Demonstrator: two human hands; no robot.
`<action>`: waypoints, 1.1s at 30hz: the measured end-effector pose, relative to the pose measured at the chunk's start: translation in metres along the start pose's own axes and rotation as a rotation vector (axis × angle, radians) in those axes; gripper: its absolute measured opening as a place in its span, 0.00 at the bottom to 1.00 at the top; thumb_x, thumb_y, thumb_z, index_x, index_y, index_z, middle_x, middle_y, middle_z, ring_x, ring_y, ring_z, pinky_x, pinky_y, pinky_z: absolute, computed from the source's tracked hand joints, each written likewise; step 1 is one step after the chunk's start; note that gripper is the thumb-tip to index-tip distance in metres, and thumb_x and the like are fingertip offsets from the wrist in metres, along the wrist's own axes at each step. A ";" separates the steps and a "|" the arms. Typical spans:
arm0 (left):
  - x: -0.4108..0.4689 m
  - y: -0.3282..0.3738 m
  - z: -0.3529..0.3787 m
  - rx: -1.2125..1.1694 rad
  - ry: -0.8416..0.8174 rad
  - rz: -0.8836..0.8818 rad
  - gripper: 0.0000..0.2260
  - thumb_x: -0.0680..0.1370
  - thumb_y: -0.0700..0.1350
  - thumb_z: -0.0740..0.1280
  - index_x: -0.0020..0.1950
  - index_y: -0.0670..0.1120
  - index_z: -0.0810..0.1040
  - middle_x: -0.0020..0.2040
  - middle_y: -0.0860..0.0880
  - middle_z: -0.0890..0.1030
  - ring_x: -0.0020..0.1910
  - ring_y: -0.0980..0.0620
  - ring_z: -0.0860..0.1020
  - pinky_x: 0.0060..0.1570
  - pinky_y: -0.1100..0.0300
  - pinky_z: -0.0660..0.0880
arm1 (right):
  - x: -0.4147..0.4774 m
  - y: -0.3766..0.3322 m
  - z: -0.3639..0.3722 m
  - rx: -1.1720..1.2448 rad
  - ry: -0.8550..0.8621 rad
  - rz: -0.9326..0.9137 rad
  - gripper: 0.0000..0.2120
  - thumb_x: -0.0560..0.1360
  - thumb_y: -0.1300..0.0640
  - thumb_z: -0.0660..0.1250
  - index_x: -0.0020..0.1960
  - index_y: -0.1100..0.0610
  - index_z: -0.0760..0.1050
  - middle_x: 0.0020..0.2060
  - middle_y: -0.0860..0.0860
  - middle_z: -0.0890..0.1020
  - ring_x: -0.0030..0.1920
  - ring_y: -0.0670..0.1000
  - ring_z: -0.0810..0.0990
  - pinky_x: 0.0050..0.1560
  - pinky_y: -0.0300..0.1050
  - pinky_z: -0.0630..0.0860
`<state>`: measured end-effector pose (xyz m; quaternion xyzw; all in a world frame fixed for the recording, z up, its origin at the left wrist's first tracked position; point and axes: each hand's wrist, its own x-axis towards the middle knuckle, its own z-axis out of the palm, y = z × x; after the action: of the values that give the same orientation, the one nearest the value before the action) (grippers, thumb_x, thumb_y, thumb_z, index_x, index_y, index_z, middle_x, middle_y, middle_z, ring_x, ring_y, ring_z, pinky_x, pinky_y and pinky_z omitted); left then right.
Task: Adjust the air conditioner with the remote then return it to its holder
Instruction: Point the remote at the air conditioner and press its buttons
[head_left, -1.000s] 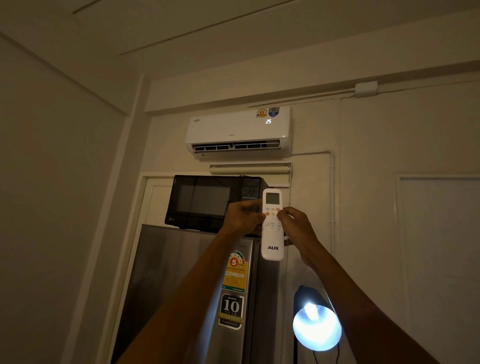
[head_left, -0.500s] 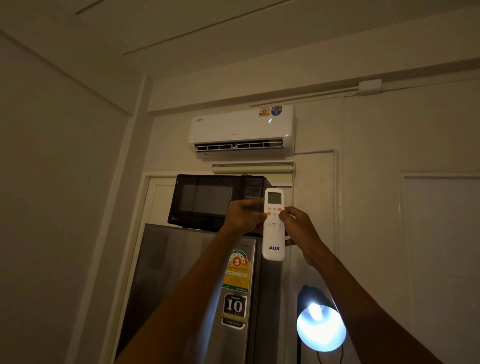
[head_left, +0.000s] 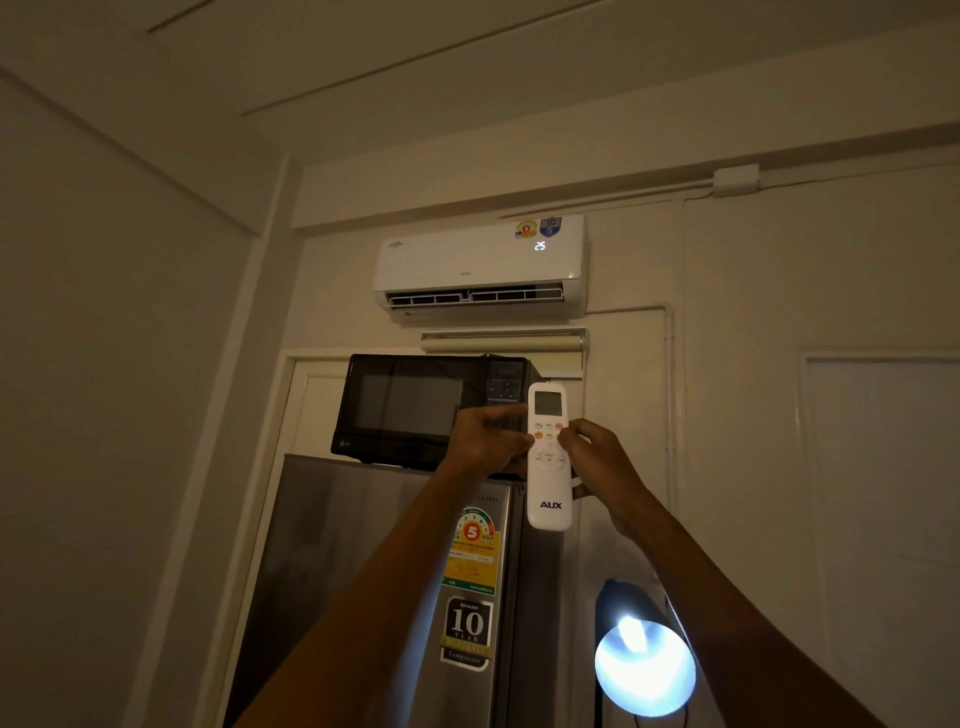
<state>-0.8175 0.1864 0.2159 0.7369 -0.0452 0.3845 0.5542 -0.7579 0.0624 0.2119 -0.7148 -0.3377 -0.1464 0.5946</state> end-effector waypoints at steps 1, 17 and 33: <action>0.001 0.000 0.000 -0.002 -0.002 0.002 0.19 0.76 0.34 0.67 0.68 0.42 0.75 0.63 0.39 0.80 0.59 0.41 0.82 0.54 0.49 0.81 | 0.001 0.000 0.000 0.001 0.000 0.000 0.16 0.80 0.55 0.58 0.65 0.60 0.70 0.59 0.61 0.80 0.55 0.60 0.82 0.50 0.56 0.81; 0.020 -0.011 -0.008 -0.028 -0.013 0.030 0.19 0.76 0.34 0.68 0.67 0.43 0.76 0.62 0.40 0.80 0.58 0.42 0.82 0.39 0.61 0.82 | 0.016 0.001 0.009 -0.032 -0.002 -0.006 0.16 0.80 0.54 0.59 0.65 0.60 0.70 0.60 0.61 0.79 0.55 0.61 0.82 0.53 0.58 0.81; 0.039 -0.033 -0.006 -0.037 -0.009 0.017 0.19 0.76 0.34 0.68 0.66 0.43 0.76 0.61 0.41 0.81 0.57 0.43 0.83 0.31 0.67 0.81 | 0.038 0.024 0.018 -0.021 -0.007 0.011 0.17 0.80 0.55 0.59 0.66 0.61 0.69 0.61 0.61 0.78 0.57 0.61 0.81 0.55 0.61 0.79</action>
<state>-0.7770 0.2182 0.2143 0.7279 -0.0609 0.3850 0.5641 -0.7179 0.0899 0.2120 -0.7233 -0.3343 -0.1440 0.5868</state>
